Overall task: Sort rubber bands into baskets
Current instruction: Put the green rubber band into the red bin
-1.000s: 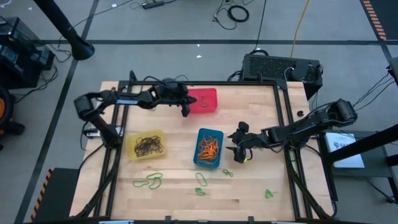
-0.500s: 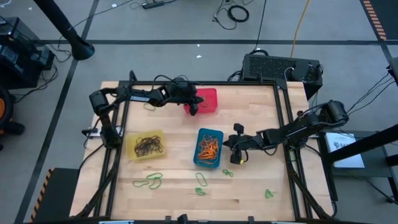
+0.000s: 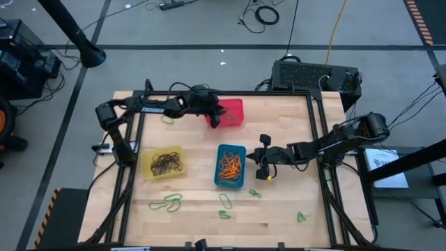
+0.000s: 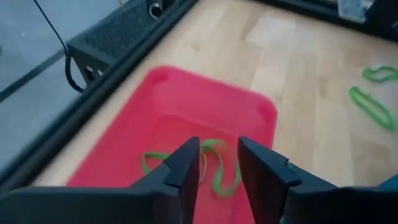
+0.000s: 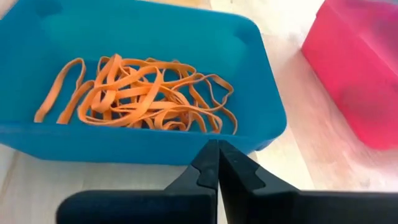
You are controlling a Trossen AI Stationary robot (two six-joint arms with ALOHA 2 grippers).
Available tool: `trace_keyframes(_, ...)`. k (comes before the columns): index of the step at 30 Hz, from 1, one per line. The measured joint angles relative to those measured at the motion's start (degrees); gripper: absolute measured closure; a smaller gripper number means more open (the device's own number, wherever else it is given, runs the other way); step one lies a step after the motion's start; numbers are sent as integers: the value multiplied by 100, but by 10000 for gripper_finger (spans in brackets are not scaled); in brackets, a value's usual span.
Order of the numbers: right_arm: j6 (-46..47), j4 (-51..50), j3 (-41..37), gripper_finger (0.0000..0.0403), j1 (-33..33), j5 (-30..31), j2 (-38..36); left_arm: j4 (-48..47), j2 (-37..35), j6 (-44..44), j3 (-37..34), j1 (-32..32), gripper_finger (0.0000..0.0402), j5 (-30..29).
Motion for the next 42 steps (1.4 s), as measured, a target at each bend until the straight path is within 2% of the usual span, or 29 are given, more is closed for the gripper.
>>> trace_keyframes(4, -96, 84, 2, 402, 0, -1, -46, -447, -530, 6, 2, 39, 281, 9)
trace_keyframes(11, -148, -33, 2, 402, 11, -40, -46, -2202, -1888, -12, 229, -43, 281, 121)
trace_keyframes(17, -375, -74, 2, 402, 83, -46, -46, -3197, -2332, -15, 201, -859, 281, 1236)
trace_keyframes(20, -433, -72, 2, 403, 133, -47, -46, -3918, -2342, -17, 199, -1502, 281, 1897)
trace_keyframes(22, -470, -78, 2, 403, 133, -73, -46, -4379, -2338, -15, 192, -2020, 281, 2060)
trace_keyframes(27, -469, -110, 0, 403, 127, -178, -46, -4847, -2305, -34, 188, -3314, 281, 1788)
trace_keyframes(29, -446, -109, 0, 403, 127, -178, -46, -4844, -2309, -303, 188, -3782, 281, 1479)
trace_keyframes(32, -403, -58, 0, 403, 133, -192, -46, -4796, -2309, -1049, 129, -4374, 281, 559)
trace_keyframes(34, -347, 2, 0, 403, 133, -278, -46, -4798, -2309, -1641, -25, -4700, 281, 169)
trace_keyframes(42, -252, 440, -1, 402, 140, -689, -46, -4335, -2309, -3809, -1026, -5444, 281, -229)
